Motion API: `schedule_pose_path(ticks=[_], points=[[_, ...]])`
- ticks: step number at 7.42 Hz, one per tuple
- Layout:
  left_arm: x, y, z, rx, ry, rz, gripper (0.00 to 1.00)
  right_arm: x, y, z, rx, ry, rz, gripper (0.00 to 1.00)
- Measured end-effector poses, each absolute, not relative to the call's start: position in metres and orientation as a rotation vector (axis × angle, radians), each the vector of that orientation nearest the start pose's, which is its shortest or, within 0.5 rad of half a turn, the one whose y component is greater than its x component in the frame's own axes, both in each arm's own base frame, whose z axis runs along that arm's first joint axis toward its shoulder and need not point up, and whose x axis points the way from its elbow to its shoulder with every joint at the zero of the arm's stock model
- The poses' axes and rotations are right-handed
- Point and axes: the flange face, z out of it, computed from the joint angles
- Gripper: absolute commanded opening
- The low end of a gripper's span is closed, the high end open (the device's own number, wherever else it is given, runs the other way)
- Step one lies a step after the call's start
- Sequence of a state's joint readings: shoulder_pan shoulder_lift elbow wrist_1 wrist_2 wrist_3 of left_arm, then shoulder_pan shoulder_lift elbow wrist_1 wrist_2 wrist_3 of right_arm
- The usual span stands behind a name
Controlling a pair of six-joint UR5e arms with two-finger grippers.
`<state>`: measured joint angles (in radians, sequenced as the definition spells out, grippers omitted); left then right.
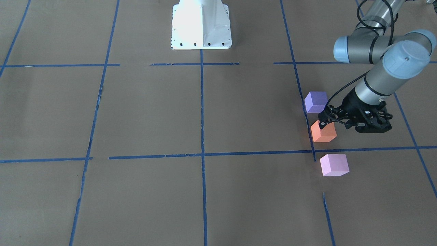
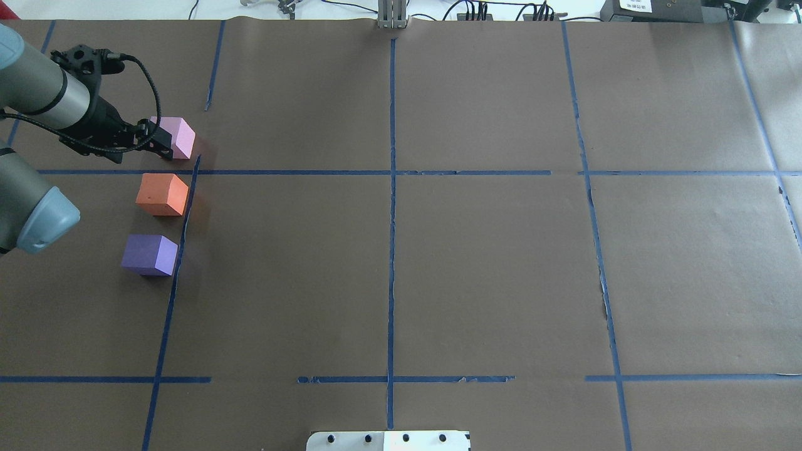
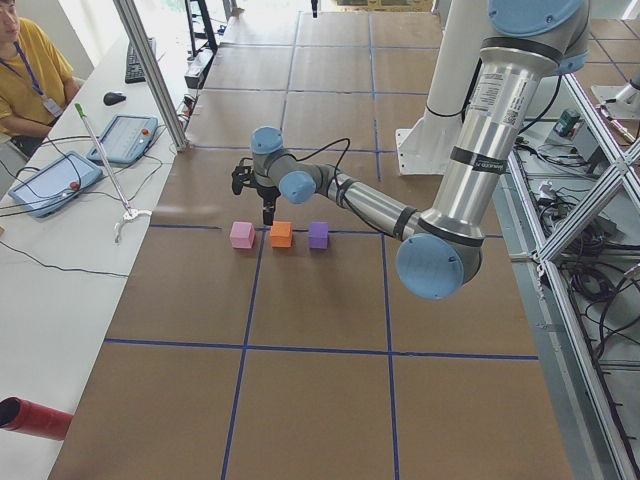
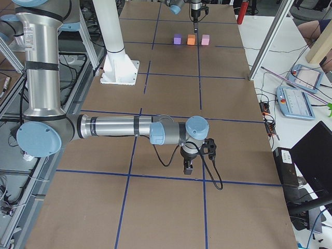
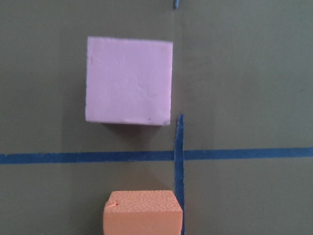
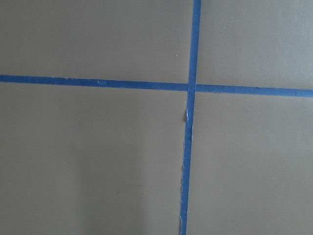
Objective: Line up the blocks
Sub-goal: 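Open the left gripper and raise it away from the cubes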
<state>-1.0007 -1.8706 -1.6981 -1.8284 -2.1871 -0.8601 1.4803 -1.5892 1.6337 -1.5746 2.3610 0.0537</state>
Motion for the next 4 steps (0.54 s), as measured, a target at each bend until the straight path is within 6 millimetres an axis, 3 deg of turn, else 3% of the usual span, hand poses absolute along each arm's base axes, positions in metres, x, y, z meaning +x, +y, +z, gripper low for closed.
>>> schedule_pose_path(ticks=[2, 3, 4], points=[[0.251, -0.556, 0.394, 0.128, 0.875, -0.062, 1.00, 0.018, -0.490, 0.636, -0.018, -0.791, -0.051, 1.00], [0.233, -0.561, 0.396, 0.154, 0.867, -0.052, 1.00, 0.018, -0.490, 0.636, -0.018, -0.791, -0.051, 1.00], [0.201, -0.568, 0.412, 0.198, 0.840, -0.009, 1.00, 0.018, -0.490, 0.636, -0.018, -0.791, -0.051, 1.00]])
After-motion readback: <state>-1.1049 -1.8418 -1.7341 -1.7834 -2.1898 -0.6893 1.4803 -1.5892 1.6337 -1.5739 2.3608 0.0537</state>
